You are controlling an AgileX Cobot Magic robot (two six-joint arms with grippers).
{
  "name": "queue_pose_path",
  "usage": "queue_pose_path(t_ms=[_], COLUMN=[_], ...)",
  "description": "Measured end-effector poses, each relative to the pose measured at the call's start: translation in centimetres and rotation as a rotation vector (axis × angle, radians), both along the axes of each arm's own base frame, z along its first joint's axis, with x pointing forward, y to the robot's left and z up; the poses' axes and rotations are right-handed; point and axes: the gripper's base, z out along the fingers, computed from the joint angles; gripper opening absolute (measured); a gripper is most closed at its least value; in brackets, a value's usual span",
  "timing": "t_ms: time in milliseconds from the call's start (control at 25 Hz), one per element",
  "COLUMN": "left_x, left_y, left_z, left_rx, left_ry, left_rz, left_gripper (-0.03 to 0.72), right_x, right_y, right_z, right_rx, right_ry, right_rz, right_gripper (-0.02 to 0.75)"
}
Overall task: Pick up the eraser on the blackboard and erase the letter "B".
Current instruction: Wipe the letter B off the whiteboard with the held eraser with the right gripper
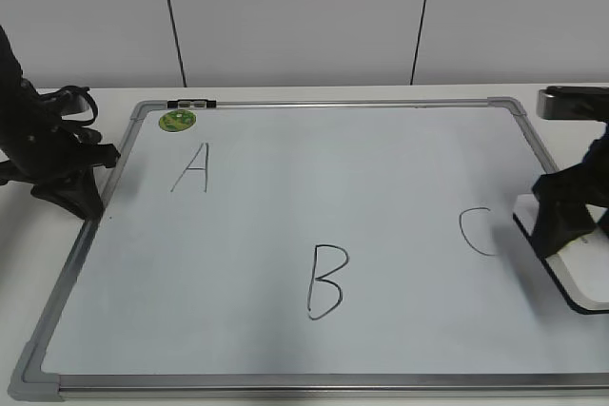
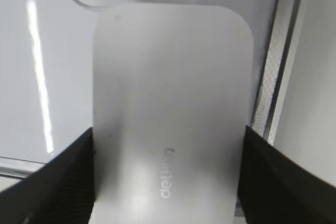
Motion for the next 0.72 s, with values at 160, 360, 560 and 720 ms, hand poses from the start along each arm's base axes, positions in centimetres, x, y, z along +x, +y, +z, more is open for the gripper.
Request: queue_pose_path(t_ms=[160,360,560,720], left_x=[0.0,0.0,0.0,0.0], left_y=[0.0,0.0,0.0,0.0], left_z=[0.0,0.0,0.0,0.0], left_rx=[0.0,0.0,0.0,0.0], left_ry=[0.0,-0.001,-0.001,-0.001], left_rz=[0.0,0.0,0.0,0.0], left_gripper=[0.032,0.032,0.032,0.032], right_x=[0.3,-0.2,-0.6,0.1], right_y=[3.8,9.9,15.4,17.8], right_z=[0.9,2.0,1.6,0.0], right_rx=[0.003,0.024,0.043,0.025], right_ry=[-0.035,-0.119,-0.161,-0.135], right_rz=[0.125,0.311,0.463,0.526], right_gripper=[0.534,0.534,0.534,0.534])
